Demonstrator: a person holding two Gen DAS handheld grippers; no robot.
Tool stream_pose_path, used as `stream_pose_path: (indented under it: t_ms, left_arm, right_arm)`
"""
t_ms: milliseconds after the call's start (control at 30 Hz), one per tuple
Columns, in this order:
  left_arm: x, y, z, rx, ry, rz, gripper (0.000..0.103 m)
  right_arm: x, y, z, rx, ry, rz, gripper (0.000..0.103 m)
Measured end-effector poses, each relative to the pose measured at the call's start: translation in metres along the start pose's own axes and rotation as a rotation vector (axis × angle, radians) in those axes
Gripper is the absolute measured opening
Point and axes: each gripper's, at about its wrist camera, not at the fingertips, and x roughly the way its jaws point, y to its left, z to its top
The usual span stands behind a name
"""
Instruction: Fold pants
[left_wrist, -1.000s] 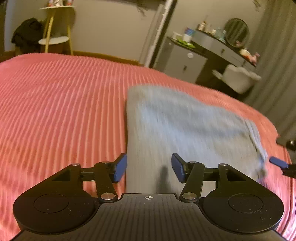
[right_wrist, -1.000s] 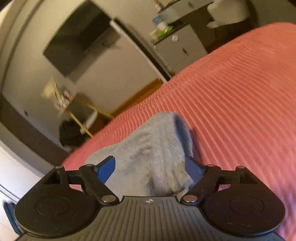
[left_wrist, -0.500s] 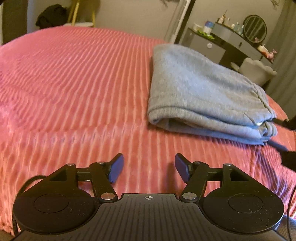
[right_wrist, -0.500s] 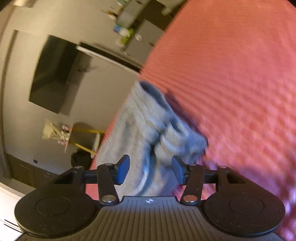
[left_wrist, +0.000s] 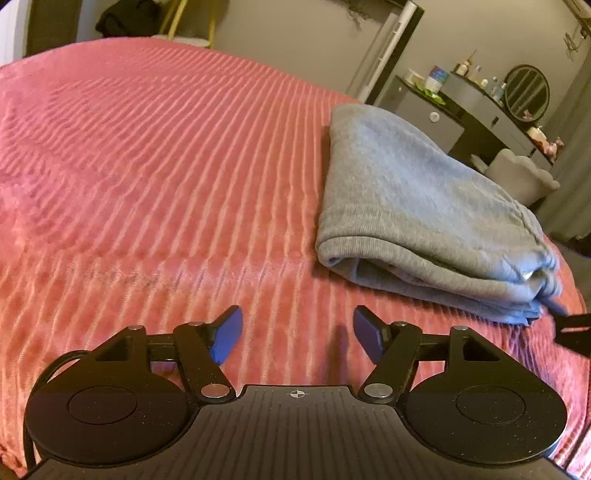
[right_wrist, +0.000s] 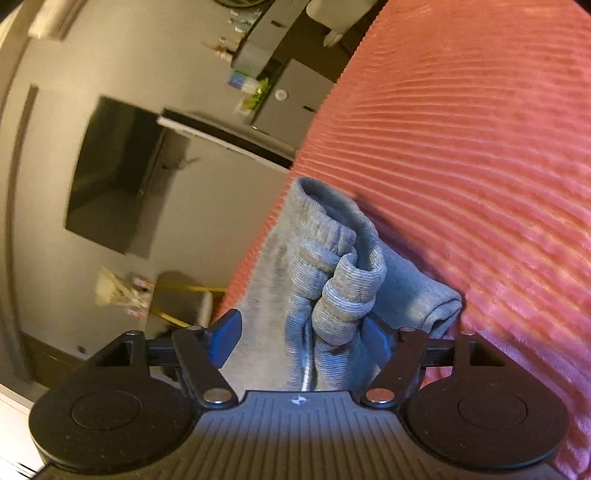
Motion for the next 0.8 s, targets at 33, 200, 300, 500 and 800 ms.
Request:
stream_pose_path:
  t_ms: [33,200,300,500,800]
  left_arm:
    - [0.0,0.0,0.0,-0.004,0.0,0.001,0.072]
    - [0.001,0.003,0.001,-0.014,0.003,0.009,0.072]
    - [0.001,0.005,0.002,-0.032,-0.001,0.009,0.072]
    - [0.002,0.006,0.002,-0.042,-0.015,0.017,0.072]
    - [-0.009,0.006,0.012,-0.036,-0.04,-0.009,0.07]
  right_arm:
    - [0.005,-0.002,0.0,0.019,0.013,-0.012,0.075]
    - [0.018,-0.006,0.005,0.073,-0.02,-0.033,0.039]
    - [0.013,0.015,0.005,-0.012,-0.044,-0.03,0.033]
    - [0.001,-0.016,0.0,0.093,-0.053,0.193,0.035]
    - [-0.026,0.016,-0.005,-0.261,-0.15,-0.125,0.072]
